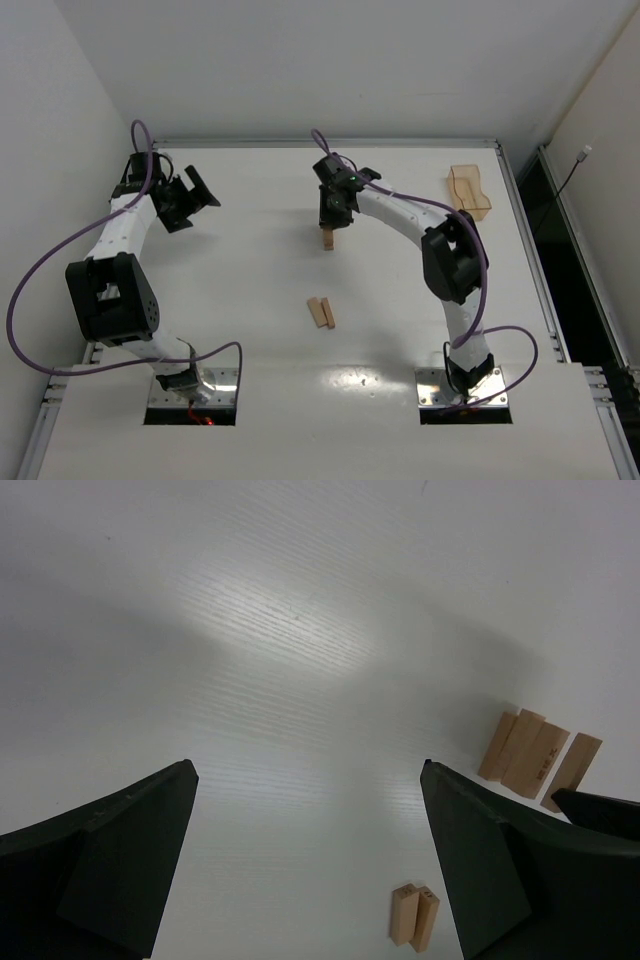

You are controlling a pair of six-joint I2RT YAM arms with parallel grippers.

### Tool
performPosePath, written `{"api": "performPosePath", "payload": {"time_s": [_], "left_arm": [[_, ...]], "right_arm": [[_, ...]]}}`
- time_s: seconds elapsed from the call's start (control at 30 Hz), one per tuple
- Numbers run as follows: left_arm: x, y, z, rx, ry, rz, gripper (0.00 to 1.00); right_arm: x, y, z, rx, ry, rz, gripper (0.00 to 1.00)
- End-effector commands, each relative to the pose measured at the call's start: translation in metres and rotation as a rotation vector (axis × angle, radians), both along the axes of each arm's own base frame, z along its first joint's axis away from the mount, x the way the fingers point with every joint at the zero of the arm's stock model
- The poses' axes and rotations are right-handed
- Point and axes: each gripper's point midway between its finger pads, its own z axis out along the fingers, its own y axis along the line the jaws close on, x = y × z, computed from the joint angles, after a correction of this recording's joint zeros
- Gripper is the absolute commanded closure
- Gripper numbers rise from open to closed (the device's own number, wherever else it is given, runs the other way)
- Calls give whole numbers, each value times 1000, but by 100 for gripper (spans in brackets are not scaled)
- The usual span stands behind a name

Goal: Build the wood block tower

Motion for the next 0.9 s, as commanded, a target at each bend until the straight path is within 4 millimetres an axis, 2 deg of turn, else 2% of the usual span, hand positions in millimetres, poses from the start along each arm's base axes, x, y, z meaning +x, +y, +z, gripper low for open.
{"api": "performPosePath", "payload": {"time_s": [0.0,0.13,0.37,0.53,0.87], "left_arm": [[9,6,13,-3,-49,20,7],[9,4,14,-16,-49,21,7],[9,4,14,-16,-49,21,7],[9,3,11,-25,-42,15,7],[9,3,8,-33,-31,22,8]], "right_arm": [[6,6,1,20,-20,9,100],[4,7,-10,17,4,15,100],[7,6,-9,4,-15,16,100],[2,0,-18,-19,3,11,100],[3,-5,-13,-33,-17,9,100]]}}
